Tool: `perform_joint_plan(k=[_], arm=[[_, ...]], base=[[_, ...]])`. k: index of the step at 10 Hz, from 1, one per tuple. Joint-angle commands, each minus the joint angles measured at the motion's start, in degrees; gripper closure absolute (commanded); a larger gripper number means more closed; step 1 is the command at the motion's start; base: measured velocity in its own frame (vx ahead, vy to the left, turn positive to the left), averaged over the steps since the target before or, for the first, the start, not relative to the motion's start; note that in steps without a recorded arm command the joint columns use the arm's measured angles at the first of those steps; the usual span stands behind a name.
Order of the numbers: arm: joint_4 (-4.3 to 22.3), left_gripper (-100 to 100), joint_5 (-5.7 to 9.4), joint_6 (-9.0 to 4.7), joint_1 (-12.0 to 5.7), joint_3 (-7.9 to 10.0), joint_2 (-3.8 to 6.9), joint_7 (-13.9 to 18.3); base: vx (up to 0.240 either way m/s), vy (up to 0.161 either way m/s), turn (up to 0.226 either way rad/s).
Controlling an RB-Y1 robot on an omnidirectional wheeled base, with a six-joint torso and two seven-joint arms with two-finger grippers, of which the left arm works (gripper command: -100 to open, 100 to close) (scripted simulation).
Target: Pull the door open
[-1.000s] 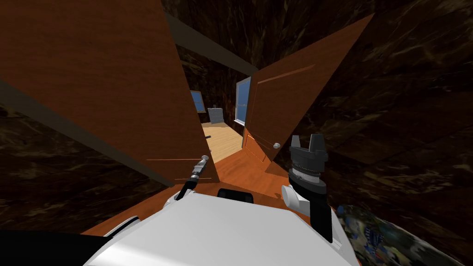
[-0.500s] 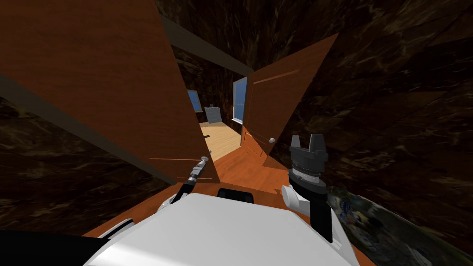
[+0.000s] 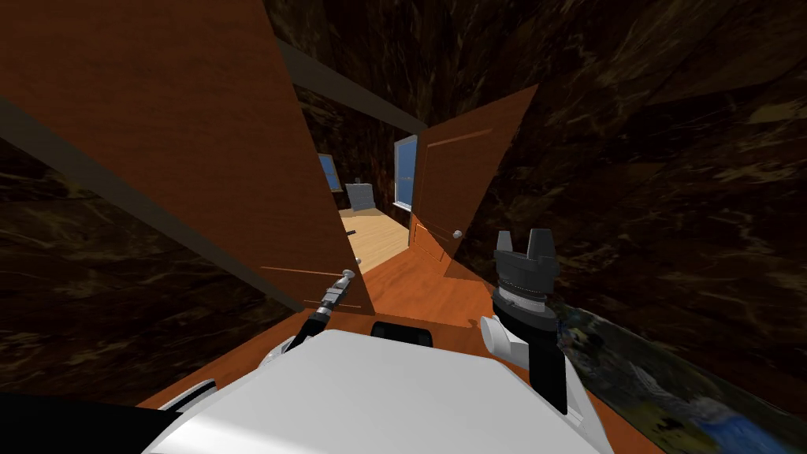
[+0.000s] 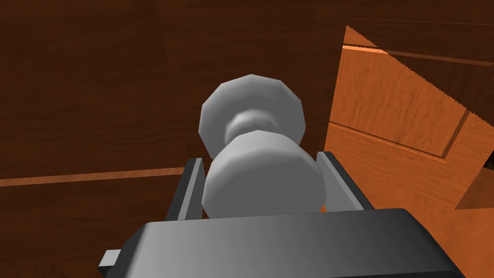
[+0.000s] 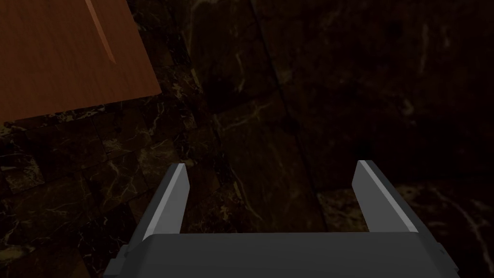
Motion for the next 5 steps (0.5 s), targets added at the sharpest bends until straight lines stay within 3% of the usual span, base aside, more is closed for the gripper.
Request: perform_joint_plan(k=[1,5], arm=[[0.0,100,-0.32,-1.03,0.46,-0.55,0.43,0.6],[1.1,100,-1.35,-4.46,1.61,-2.32,2.01,2.8]], base=[[-0.221,0.049,-0.144],[-0.188,0.07,-0.123]])
